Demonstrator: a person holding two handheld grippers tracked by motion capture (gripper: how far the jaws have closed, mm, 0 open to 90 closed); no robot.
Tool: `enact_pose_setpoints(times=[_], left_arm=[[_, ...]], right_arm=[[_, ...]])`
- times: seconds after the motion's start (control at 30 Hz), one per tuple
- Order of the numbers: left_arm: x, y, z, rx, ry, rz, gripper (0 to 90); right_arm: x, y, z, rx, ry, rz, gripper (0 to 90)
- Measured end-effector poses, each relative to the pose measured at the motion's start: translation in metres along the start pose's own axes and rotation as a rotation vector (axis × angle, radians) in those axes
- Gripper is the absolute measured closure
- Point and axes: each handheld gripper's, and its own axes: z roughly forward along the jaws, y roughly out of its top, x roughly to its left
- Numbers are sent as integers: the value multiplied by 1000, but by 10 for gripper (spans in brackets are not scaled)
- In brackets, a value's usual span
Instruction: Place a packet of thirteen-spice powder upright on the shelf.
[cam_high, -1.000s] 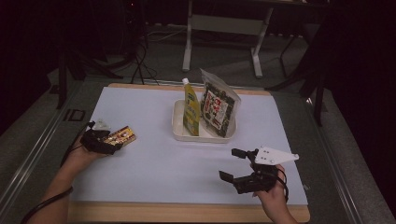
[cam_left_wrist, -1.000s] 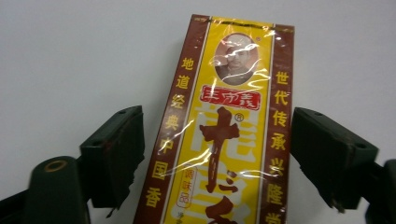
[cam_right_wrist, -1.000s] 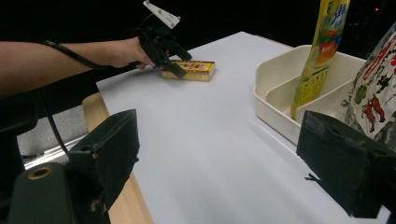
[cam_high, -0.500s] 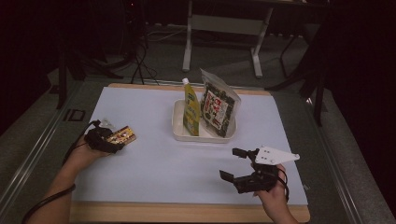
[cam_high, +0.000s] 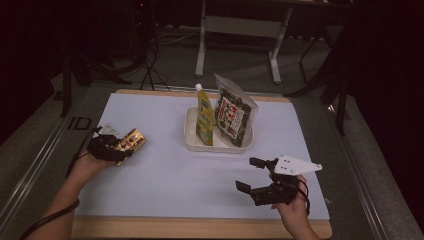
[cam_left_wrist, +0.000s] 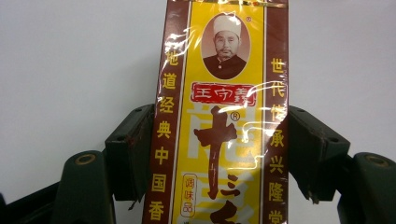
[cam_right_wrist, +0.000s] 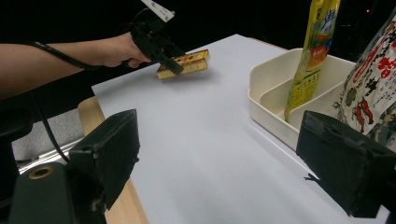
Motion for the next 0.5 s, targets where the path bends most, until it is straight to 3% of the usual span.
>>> enact_pose_setpoints(times=[0.33, 0.43, 0.5], left_arm=[[-39, 20, -13, -141, -123, 36, 319], [-50, 24, -16, -163, -136, 53, 319], [-63, 28, -19, -195, -166, 69, 319]], right_arm=[[7, 2, 4, 7, -57, -18, 120], [8, 4, 4, 9, -44, -23, 121], [9, 5, 4, 0, -49, -27, 118]])
